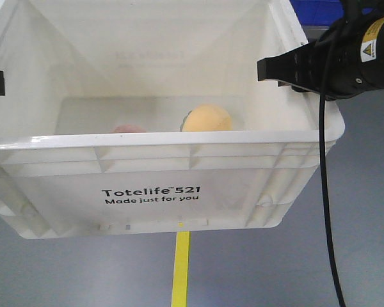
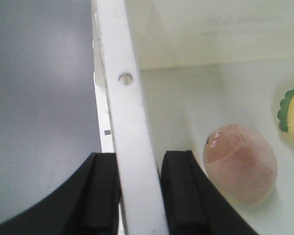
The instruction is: Place moving items into box and shelve
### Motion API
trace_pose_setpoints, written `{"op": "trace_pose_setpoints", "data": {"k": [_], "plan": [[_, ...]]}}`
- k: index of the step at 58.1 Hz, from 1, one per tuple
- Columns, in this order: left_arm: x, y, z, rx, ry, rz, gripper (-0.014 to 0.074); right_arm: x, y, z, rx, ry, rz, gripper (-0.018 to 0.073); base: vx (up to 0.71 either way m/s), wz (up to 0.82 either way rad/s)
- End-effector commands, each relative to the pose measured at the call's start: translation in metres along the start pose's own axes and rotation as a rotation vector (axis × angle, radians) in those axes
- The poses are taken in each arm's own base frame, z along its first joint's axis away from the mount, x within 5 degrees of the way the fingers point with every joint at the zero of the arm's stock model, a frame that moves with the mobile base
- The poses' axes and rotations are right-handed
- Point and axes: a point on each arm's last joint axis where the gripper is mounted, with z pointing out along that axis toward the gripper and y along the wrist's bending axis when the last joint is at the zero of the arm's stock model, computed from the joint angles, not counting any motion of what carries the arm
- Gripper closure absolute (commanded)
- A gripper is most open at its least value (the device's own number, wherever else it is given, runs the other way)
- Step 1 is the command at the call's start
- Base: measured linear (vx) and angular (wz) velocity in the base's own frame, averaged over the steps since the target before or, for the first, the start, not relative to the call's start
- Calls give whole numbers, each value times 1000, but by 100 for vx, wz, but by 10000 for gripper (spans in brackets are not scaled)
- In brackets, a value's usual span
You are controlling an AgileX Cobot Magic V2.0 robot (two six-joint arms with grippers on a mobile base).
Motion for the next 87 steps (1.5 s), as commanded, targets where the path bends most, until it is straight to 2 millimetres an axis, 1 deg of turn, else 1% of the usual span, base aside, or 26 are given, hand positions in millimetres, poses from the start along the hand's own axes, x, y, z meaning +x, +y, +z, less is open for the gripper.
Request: {"op": "trace_pose_setpoints", "data": {"k": [1, 87], "plan": [[-21, -4, -22, 26, -222, 44, 456, -23, -3, -23, -15, -206, -42, 447, 33, 5], [-21, -4, -22, 26, -222, 44, 456, -23, -3, -23, -15, -206, -42, 447, 39, 3]]}}
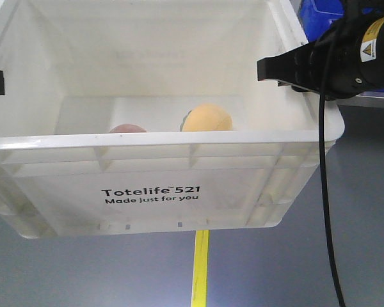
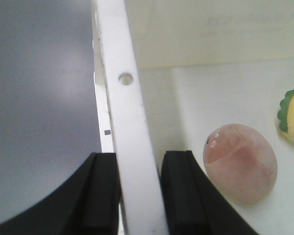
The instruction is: Place moving items into box and shelve
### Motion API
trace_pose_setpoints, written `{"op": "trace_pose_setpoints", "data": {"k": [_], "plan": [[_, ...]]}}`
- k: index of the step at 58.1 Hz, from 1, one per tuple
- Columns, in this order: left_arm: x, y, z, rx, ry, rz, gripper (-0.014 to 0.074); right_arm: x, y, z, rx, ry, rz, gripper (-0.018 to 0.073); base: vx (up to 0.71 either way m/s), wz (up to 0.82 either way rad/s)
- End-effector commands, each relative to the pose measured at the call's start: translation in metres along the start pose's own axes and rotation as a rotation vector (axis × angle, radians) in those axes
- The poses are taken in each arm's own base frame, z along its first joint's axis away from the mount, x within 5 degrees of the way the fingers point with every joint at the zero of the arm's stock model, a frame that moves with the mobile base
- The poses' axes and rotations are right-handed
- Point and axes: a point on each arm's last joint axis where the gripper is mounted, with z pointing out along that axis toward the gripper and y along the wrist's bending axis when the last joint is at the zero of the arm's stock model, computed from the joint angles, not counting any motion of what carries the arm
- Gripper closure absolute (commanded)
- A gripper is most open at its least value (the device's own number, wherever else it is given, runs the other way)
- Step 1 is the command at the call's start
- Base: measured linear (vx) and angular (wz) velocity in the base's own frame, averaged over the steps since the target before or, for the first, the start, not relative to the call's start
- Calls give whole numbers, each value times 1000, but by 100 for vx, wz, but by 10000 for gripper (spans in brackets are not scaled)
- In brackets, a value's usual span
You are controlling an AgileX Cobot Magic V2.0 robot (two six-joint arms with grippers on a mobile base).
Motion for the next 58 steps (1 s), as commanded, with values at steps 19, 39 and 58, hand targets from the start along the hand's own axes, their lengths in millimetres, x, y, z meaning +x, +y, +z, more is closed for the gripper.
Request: {"op": "trace_pose_setpoints", "data": {"k": [19, 39, 58], "plan": [[-21, -4, -22, 26, -221, 44, 456, -23, -3, -23, -15, -206, -42, 447, 43, -3], [-21, -4, -22, 26, -221, 44, 456, -23, -3, -23, -15, -206, -42, 447, 44, 0], [-21, -4, -22, 26, -221, 44, 456, -23, -3, -23, -14, -207, -42, 447, 45, 0]]}}
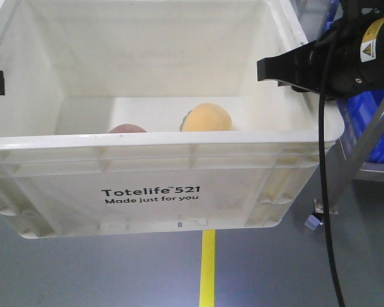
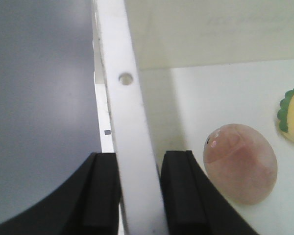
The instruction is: Place moving items into box and shelve
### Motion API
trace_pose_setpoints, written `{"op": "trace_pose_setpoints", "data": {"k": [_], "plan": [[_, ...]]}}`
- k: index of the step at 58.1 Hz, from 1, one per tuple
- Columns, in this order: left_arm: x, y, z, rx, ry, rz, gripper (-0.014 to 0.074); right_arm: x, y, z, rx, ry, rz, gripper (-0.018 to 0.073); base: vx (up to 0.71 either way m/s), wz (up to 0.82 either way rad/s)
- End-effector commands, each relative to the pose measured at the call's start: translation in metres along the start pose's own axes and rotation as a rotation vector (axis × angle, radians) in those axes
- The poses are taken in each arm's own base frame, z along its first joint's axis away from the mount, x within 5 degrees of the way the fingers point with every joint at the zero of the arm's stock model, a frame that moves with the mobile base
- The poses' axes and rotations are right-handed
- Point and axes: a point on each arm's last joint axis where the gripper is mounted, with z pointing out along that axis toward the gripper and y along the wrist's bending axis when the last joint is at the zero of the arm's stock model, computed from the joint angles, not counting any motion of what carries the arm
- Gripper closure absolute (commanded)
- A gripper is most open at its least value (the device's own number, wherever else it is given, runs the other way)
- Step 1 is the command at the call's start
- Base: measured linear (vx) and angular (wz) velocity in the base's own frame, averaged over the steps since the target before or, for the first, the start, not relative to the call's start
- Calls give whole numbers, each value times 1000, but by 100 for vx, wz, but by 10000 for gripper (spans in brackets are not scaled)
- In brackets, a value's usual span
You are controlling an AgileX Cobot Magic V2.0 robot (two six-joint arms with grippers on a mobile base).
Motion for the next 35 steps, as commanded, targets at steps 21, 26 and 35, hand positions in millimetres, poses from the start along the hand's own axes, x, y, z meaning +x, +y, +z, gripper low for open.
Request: {"op": "trace_pose_setpoints", "data": {"k": [21, 26, 35], "plan": [[-21, -4, -22, 26, -221, 44, 456, -23, -3, -23, -14, -207, -43, 447, 45, -4], [-21, -4, -22, 26, -221, 44, 456, -23, -3, -23, -14, -207, -43, 447, 45, -4], [-21, -4, -22, 26, -221, 44, 456, -23, -3, -23, -14, -207, -43, 447, 45, -6]]}}
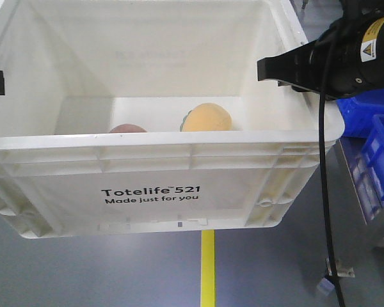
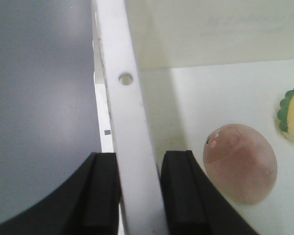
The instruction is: Place moving items into box and shelve
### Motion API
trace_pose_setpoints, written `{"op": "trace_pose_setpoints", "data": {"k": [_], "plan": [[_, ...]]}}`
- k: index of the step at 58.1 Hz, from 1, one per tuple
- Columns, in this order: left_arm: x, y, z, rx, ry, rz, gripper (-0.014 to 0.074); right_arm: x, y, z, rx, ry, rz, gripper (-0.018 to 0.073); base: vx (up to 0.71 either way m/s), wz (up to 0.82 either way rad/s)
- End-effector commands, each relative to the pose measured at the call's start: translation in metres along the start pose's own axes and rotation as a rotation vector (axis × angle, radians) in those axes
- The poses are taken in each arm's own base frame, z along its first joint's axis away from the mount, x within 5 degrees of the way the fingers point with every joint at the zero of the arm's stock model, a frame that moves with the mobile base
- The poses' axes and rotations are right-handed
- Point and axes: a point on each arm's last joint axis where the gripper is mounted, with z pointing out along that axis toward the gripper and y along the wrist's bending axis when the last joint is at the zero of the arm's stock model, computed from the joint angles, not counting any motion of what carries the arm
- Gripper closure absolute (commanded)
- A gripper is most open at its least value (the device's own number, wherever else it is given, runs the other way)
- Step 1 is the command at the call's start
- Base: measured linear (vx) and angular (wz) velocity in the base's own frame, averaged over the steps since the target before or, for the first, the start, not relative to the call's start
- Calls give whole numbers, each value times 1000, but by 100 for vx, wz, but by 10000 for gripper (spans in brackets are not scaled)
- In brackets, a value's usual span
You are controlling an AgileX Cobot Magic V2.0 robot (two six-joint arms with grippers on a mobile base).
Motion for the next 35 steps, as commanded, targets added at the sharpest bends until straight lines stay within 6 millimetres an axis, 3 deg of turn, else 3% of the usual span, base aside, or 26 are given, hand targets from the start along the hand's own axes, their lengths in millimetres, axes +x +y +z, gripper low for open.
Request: {"op": "trace_pose_setpoints", "data": {"k": [1, 35], "plan": [[-21, -4, -22, 26, -221, 44, 456, -23, -3, -23, -14, -206, -43, 447, 45, -7], [-21, -4, -22, 26, -220, 44, 456, -23, -3, -23, -14, -206, -43, 447, 45, -4]]}}
